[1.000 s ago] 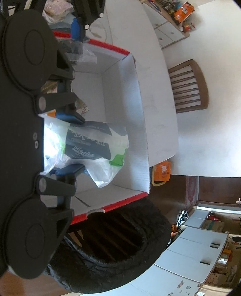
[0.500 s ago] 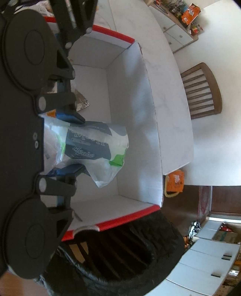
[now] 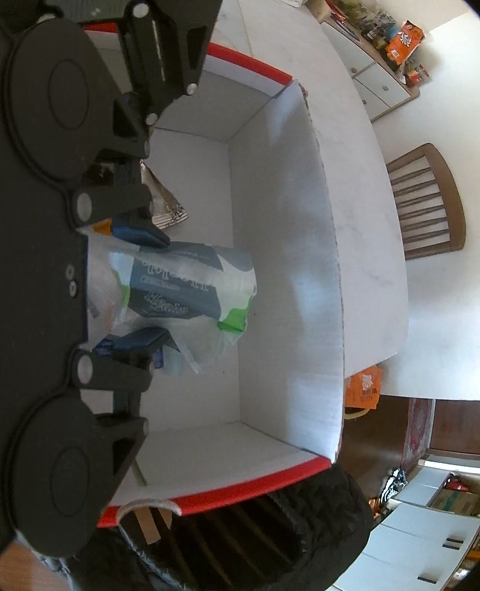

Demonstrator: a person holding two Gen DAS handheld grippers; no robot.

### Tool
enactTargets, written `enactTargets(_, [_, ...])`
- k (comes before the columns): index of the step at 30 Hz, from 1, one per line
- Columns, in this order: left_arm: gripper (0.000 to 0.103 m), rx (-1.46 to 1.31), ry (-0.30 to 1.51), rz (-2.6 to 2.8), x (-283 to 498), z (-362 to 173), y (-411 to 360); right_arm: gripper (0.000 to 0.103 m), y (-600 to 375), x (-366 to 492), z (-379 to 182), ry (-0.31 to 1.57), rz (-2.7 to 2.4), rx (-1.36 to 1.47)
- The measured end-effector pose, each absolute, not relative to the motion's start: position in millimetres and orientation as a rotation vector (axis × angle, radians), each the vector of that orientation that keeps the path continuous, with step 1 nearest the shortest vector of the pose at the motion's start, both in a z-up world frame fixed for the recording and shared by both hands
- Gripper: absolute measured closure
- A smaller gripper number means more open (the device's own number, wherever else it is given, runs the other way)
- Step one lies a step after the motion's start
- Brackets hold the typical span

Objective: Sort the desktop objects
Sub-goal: 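Lower both bags into the shoebox and open both tools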

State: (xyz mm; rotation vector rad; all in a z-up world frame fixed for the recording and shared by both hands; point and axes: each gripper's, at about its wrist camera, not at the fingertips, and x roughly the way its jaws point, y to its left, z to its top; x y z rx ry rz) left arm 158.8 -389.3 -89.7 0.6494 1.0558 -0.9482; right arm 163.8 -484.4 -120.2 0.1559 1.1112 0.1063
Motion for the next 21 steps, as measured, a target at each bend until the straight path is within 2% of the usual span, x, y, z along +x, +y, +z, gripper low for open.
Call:
enactTargets(16, [0.061, 0.672, 1.051, -0.94, 158.1, -94.2, -382.9, 0.053, -479.6, 175.6, -129.0, 1.14, 0.119, 0.109])
enactTargets(21, [0.052, 0.647, 1.053, -0.928, 163.0, -94.4, -387.7, 0.046, -480.1, 174.4, -130.6, 1.138, 0.112, 0.116])
